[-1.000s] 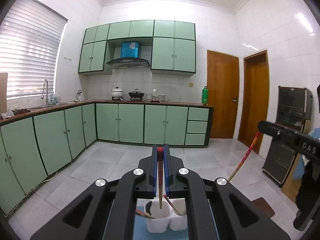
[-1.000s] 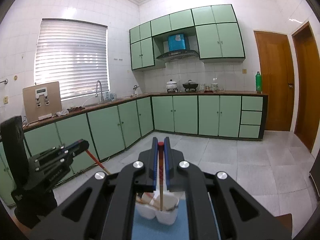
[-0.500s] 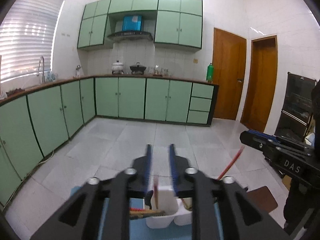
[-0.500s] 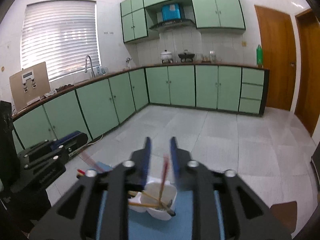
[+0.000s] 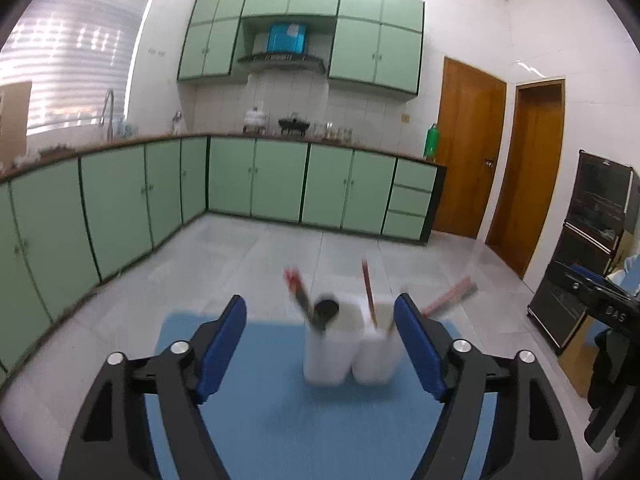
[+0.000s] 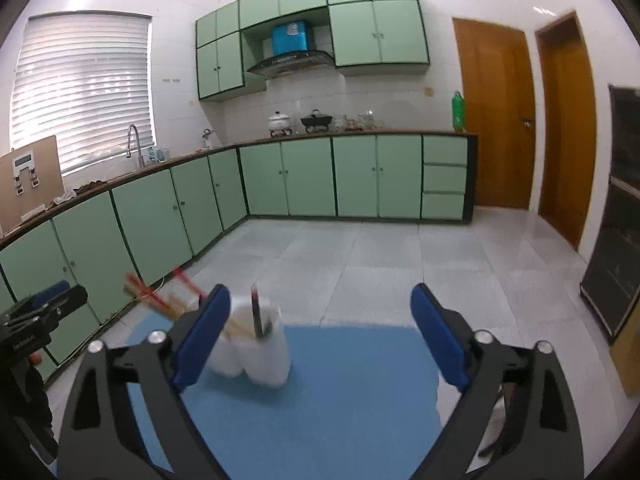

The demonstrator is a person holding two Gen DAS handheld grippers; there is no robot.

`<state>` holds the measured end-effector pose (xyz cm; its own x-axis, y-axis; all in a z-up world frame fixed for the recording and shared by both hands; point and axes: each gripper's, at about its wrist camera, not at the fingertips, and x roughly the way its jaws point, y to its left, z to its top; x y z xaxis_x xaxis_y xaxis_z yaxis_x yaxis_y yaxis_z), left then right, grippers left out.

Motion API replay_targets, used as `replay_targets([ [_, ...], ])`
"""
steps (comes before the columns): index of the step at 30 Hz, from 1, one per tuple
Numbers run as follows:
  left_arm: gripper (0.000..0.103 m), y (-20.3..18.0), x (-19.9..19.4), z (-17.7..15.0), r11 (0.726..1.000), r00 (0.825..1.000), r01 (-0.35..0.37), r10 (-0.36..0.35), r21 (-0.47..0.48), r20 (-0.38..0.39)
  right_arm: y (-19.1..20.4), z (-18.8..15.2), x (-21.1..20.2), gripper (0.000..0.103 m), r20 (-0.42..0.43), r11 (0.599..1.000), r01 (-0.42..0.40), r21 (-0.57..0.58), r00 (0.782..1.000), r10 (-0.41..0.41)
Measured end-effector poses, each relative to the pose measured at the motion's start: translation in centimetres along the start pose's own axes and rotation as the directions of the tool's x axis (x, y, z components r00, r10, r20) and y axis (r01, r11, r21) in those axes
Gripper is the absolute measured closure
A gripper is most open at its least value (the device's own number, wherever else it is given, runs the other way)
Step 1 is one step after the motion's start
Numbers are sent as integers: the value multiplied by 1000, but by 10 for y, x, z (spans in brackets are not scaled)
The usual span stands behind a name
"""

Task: Organize utensils

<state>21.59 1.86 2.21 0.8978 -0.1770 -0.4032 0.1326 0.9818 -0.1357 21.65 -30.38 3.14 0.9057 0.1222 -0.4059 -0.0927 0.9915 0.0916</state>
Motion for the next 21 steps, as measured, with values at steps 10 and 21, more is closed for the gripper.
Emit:
replay_targets([
  [10, 10, -2, -30, -79, 999, 989, -39, 35, -28, -142, 26, -96, -41, 6, -144, 1000, -17, -5, 989, 16],
  [21, 6, -25, -68, -34, 999, 999, -45, 46, 27, -13, 59, -54, -69, 5, -71, 994, -84, -70, 994, 79],
])
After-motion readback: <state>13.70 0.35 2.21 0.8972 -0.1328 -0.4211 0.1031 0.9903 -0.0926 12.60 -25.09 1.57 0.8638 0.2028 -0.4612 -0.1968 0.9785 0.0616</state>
